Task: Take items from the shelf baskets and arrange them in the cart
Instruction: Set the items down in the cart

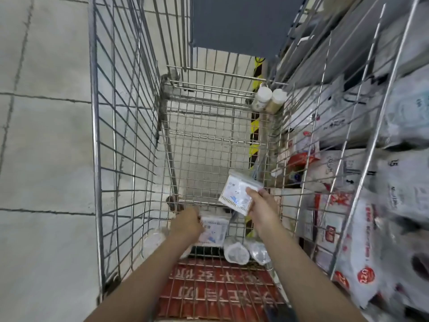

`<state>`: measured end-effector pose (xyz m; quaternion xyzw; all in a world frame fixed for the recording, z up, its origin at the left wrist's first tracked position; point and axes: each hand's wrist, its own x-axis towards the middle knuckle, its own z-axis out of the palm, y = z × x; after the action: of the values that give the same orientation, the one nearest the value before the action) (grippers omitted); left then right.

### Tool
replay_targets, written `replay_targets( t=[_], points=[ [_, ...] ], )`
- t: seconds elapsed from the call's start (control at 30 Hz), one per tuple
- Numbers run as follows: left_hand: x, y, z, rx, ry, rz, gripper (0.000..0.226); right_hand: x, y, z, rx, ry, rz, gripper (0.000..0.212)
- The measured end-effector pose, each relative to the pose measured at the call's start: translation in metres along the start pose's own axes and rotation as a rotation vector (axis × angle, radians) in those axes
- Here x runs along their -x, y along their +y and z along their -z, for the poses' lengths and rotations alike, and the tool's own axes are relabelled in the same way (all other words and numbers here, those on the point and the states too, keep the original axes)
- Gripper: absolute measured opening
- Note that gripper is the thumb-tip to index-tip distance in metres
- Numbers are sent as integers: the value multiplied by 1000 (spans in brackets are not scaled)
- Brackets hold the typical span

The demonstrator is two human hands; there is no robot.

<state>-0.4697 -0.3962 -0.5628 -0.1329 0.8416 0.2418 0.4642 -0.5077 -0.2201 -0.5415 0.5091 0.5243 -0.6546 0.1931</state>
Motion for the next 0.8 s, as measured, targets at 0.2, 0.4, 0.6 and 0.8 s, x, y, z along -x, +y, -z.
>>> replay_targets(
  t=[0.2,0.4,0.6,0.8],
  points=[
    [-3,-4,-10,-93,-32,55,15,-6,9,1,60,1,0,13],
    [-5,-11,-21,-150,22,57,14,-13,18,-3,139,-24,-32,11],
    [-9,-14,-29,-271,73,95,22,-29,37,-9,201,-60,-51,14],
    [-15,-16,-37,-347,92,139,21,-43,56,-18,251,-50,-69,38]
  ],
)
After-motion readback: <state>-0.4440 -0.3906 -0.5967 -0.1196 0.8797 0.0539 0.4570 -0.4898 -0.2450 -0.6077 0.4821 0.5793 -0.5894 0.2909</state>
